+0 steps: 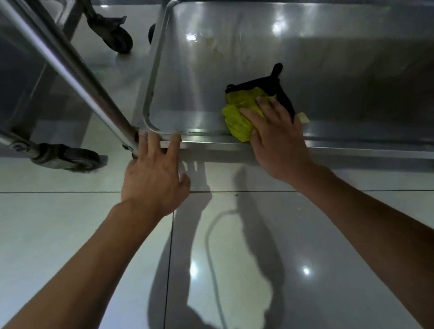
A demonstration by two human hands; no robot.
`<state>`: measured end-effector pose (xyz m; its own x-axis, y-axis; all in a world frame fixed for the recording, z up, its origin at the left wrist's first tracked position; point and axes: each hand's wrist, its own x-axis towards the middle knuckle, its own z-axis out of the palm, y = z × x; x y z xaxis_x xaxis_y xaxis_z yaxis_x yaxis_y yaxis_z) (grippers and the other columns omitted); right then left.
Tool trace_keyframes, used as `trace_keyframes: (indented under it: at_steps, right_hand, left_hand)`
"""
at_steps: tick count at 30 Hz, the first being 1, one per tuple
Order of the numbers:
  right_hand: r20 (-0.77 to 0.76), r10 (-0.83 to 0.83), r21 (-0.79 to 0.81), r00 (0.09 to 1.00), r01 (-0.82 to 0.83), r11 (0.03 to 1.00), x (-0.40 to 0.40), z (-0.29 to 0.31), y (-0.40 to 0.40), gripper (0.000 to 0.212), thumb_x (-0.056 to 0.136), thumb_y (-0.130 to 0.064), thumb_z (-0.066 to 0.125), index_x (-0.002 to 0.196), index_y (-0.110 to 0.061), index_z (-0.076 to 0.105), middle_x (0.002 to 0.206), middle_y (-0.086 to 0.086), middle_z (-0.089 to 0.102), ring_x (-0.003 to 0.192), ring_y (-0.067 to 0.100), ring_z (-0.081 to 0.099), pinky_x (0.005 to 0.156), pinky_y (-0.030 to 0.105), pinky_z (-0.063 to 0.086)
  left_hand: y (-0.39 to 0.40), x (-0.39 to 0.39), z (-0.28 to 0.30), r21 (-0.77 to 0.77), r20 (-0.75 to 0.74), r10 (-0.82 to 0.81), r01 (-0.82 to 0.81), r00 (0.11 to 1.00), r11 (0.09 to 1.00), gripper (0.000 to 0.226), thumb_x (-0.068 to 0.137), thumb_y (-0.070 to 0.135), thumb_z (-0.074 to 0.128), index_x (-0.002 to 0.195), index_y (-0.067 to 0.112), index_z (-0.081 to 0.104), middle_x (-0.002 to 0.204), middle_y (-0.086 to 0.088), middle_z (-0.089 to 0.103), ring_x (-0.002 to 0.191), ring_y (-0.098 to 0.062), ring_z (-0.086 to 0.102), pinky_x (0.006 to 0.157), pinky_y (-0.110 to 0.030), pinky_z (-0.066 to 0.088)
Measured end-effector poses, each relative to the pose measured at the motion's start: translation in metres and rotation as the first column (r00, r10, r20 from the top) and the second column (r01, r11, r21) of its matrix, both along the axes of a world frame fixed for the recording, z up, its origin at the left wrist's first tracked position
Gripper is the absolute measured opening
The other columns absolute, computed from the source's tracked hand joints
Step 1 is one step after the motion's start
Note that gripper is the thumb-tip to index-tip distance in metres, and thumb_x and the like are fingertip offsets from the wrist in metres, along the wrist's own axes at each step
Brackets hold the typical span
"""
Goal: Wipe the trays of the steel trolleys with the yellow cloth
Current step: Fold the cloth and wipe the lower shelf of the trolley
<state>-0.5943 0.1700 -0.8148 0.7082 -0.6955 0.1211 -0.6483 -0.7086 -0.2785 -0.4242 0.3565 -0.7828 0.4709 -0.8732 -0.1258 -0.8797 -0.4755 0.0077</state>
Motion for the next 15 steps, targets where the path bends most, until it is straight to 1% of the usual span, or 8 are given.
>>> trace_keyframes:
  at_steps: [3,5,8,10,12,15]
  right_hand:
    - [0.014,0.007,0.004,1.000,-0.007,1.000,-0.017,0.000,0.003,0.048,0.099,-0.025,0.043,0.146,-0.034,0.043,0.163,0.001,0.028,0.150,0.027,0.021,0.113,0.057,0.025]
    - [0.029,0.000,0.002,1.000,0.000,1.000,-0.027,0.001,0.006,0.048,0.098,-0.026,0.042,0.145,-0.034,0.045,0.162,0.001,0.029,0.149,0.027,0.022,0.112,0.057,0.025]
    - [0.049,0.021,0.022,0.999,-0.022,1.000,-0.036,0.004,0.008,0.048,0.096,-0.025,0.043,0.143,-0.034,0.047,0.162,0.001,0.030,0.149,0.026,0.022,0.111,0.056,0.024]
    - [0.031,0.027,0.014,0.999,-0.027,1.000,-0.038,0.004,0.008,0.049,0.097,-0.024,0.045,0.145,-0.035,0.046,0.162,0.000,0.030,0.150,0.025,0.022,0.110,0.054,0.023]
    - [-0.013,0.025,-0.025,1.000,-0.026,0.999,-0.037,0.003,0.009,0.051,0.099,-0.026,0.044,0.148,-0.037,0.042,0.163,0.000,0.028,0.150,0.025,0.021,0.110,0.053,0.024]
    - [-0.043,0.018,-0.065,0.999,-0.021,0.998,-0.030,0.000,0.012,0.053,0.100,-0.026,0.044,0.151,-0.036,0.037,0.163,0.001,0.026,0.150,0.027,0.021,0.111,0.055,0.023]
  left_hand:
    - [0.009,-0.014,0.001,0.016,0.096,0.001,-0.003,0.995,1.000,0.077,0.090,0.050,0.054,0.154,0.022,0.022,0.141,-0.017,0.032,0.135,-0.036,0.036,0.096,-0.053,0.046]
    - [0.009,-0.022,0.004,-0.010,0.124,-0.018,0.020,0.992,1.000,0.068,0.091,0.049,0.052,0.150,0.024,0.030,0.142,-0.014,0.037,0.134,-0.033,0.038,0.099,-0.053,0.041]
    - [0.001,-0.037,0.009,-0.074,0.070,-0.098,0.103,0.993,0.992,0.053,0.091,0.041,0.055,0.141,0.026,0.045,0.143,-0.009,0.045,0.132,-0.031,0.042,0.103,-0.054,0.037]
    - [-0.005,-0.047,0.011,-0.098,0.025,-0.123,0.125,0.992,0.987,0.047,0.091,0.037,0.055,0.136,0.025,0.052,0.139,-0.007,0.051,0.128,-0.031,0.047,0.101,-0.052,0.041]
    - [-0.006,-0.054,0.009,-0.104,0.002,-0.108,0.108,0.994,0.989,0.046,0.092,0.035,0.055,0.136,0.022,0.053,0.138,-0.007,0.051,0.127,-0.030,0.047,0.097,-0.052,0.044]
    - [0.000,-0.056,0.004,-0.106,0.010,-0.086,0.087,0.996,0.991,0.052,0.091,0.032,0.056,0.141,0.022,0.048,0.141,-0.006,0.047,0.132,-0.030,0.043,0.094,-0.052,0.046]
